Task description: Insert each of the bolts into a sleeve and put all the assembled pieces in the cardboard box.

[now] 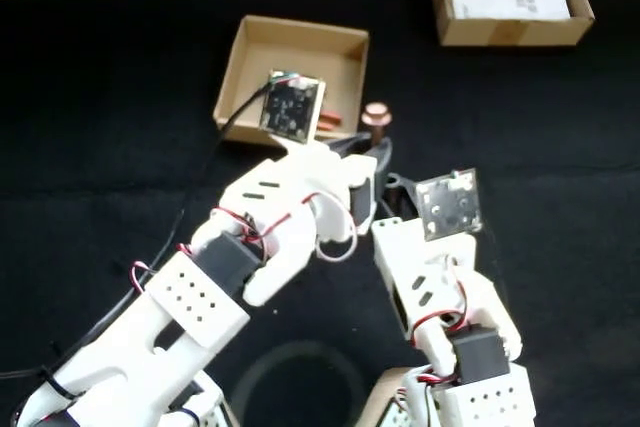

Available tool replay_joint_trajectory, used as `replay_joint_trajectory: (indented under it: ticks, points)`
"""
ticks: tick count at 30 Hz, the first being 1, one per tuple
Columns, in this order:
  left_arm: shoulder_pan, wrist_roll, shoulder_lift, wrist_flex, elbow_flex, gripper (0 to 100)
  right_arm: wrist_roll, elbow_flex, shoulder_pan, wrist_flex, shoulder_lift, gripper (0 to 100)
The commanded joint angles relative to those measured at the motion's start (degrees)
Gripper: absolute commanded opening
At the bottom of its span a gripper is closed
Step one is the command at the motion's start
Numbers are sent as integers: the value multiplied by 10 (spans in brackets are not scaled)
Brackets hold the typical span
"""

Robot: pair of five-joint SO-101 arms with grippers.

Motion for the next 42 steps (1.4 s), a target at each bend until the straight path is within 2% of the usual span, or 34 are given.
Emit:
replay_joint_trajectory:
  ticks: [1,8,24,27,31,42]
  points:
    - [8,-19,12,-18,-47,9,-4,-29,2,0,1,8]
    - [9,-19,72,-18,-100,9,-4,-29,-22,0,1,8]
    - [6,-18,76,-14,-87,9,-4,-29,-14,7,0,8]
    - [11,-18,74,-14,-64,9,-4,-29,-8,5,0,8]
    - [10,18,48,-16,-22,9,-4,-30,-7,5,0,8]
    - [31,22,16,-18,45,9,-4,-31,-7,5,0,8]
